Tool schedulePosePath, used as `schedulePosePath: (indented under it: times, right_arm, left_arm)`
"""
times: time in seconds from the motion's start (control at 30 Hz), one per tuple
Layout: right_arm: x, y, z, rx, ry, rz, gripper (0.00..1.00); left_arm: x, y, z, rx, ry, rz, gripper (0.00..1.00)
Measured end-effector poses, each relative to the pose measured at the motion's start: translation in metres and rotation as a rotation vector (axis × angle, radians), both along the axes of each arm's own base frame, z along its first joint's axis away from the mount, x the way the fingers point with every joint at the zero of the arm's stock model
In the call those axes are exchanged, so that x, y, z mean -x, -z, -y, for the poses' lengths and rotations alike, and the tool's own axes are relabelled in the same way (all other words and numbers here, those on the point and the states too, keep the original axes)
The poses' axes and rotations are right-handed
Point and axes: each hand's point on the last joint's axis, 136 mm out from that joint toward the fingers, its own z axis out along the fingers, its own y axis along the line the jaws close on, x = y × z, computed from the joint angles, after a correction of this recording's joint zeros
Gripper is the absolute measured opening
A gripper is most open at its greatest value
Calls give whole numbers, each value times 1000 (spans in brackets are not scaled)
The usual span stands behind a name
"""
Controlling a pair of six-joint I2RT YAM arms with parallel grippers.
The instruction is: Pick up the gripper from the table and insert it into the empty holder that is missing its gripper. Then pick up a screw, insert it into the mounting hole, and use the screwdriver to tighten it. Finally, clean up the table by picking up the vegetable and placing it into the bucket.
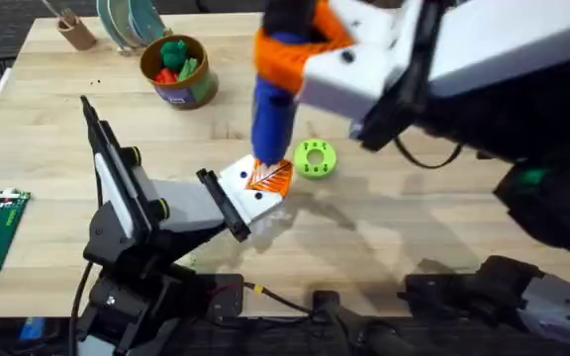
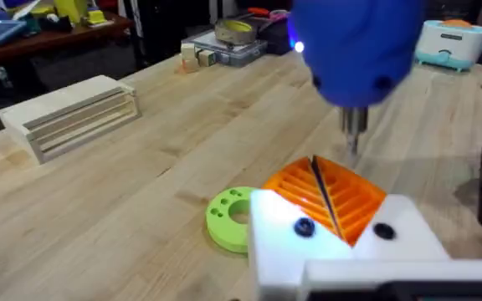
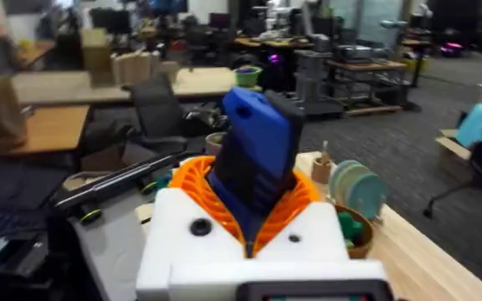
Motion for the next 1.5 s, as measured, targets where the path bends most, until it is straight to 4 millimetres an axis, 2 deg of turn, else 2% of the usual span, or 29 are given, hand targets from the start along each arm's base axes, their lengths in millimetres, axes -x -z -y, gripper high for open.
schedulePosePath:
  times: [0.2,0.37,0.73,1.5]
  right_arm:
    - [15,8,-25,35,-64,78,34]
    - [13,13,-34,56,-71,88,34]
    - [10,6,-37,55,-67,116,34]
    - [10,11,-46,57,-85,112,34]
  left_arm:
    - [0,0,0,0,0,0,7]
    - [0,0,0,0,0,0,7]
    - [0,0,0,0,0,0,7]
    - [0,0,0,0,0,0,7]
